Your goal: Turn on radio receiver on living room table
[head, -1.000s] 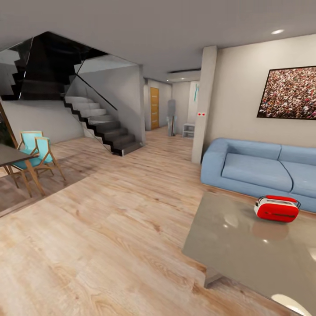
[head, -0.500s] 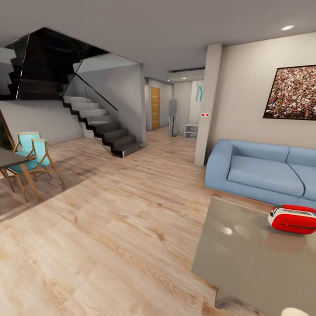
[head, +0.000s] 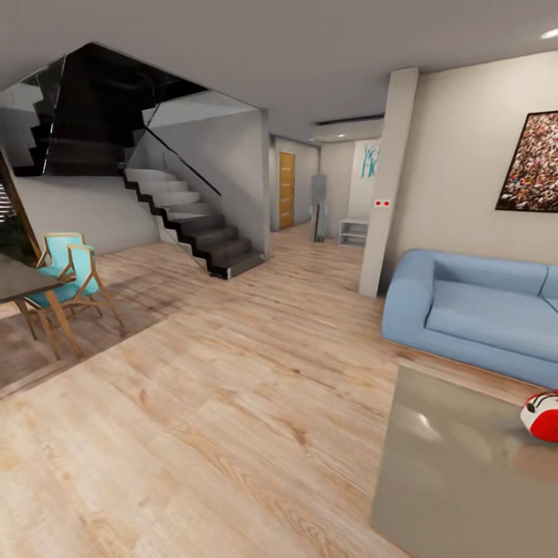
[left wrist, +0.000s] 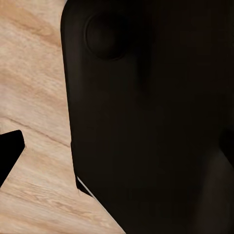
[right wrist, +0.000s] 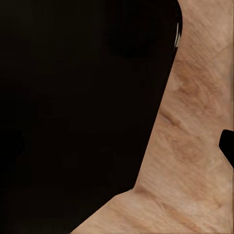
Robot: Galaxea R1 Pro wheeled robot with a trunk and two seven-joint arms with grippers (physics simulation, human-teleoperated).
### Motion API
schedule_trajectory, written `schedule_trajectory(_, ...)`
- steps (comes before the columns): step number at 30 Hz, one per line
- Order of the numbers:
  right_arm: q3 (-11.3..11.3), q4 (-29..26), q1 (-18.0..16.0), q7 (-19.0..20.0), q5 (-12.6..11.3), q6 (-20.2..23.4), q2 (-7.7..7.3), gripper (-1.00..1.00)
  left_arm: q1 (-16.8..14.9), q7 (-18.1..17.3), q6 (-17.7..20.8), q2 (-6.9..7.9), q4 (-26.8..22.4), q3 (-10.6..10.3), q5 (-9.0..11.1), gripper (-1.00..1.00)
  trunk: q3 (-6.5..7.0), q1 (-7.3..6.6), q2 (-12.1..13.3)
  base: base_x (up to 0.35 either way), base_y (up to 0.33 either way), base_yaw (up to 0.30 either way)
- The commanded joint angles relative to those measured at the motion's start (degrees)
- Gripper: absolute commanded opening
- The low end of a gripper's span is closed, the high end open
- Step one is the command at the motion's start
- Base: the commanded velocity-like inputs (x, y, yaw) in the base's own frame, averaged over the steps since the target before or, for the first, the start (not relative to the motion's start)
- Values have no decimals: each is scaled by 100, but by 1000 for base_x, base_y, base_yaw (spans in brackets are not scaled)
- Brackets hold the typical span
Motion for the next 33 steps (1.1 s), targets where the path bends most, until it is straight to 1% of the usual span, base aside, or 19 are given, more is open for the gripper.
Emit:
schedule_trajectory(1, 1, 0, 0, 1, 7, 0, 0, 100, 0, 0, 0, 0, 0, 0, -2, 100, -4, 0, 0, 316, 116, 237)
schedule_trajectory(23, 1, 0, 0, 7, 1, 0, 0, 100, 0, 0, 0, 0, 0, 2, -1, 100, -90, 0, 0, 316, 116, 243)
schedule_trajectory(33, 1, 0, 0, 44, -28, -1, 0, 100, 0, 0, 0, 0, 0, 16, 0, 100, -96, 0, 0, 316, 108, 39)
